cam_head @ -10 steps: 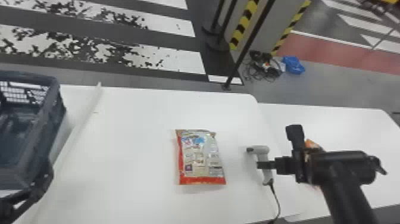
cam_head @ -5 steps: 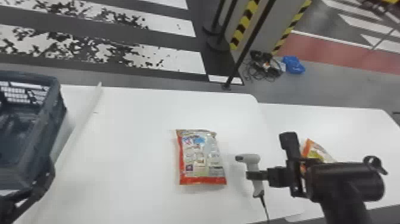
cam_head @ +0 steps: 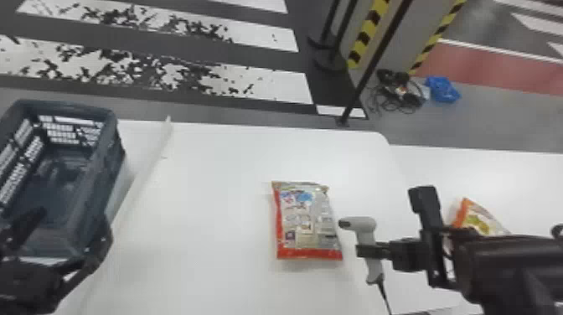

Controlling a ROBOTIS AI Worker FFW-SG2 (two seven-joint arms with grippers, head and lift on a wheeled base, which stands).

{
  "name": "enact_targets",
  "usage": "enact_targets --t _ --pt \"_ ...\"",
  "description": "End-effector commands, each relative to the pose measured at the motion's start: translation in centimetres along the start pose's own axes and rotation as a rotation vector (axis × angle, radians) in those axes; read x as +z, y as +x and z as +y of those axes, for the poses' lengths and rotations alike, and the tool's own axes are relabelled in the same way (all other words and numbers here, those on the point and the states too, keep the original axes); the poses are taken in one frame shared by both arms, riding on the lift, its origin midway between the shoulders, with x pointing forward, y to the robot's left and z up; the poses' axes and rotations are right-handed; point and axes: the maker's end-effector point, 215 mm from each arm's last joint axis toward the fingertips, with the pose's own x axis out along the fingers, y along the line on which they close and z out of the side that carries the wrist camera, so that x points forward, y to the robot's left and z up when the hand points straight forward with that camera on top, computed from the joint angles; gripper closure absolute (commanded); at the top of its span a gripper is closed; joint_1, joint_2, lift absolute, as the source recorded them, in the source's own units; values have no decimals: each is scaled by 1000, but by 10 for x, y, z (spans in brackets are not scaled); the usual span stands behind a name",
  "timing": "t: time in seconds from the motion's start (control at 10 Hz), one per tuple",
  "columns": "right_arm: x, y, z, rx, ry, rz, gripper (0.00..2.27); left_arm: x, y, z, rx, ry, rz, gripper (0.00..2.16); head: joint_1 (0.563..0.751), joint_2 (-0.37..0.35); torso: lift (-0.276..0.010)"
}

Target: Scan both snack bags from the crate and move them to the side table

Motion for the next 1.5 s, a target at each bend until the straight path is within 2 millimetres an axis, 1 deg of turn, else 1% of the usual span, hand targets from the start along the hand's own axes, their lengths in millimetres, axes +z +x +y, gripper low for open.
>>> enact_targets --t 0.0,0.2,0.4,0.6,0.8,1.0,1.4 --pt "1 0 12 14 -11 10 2236 0 0 0 -1 0 0 97 695 -247 -29" --pt "3 3 22 27 -24 16 2236 0 0 0 -1 0 0 97 695 -225 -29" --pt "13 6 30 28 -41 20 2236 0 0 0 -1 0 0 97 695 -210 -29" --pt "19 11 36 28 -50 31 2236 0 0 0 -1 0 0 97 695 -193 -29" --pt "13 19 39 30 -50 53 2236 0 -1 0 -1 0 1 97 695 -180 -29" --pt "13 27 41 30 -51 62 2236 -2 -1 1 1 0 4 97 695 -174 -29" --pt "21 26 39 26 -53 43 2236 -1 0 1 4 -3 0 97 695 -167 -29"
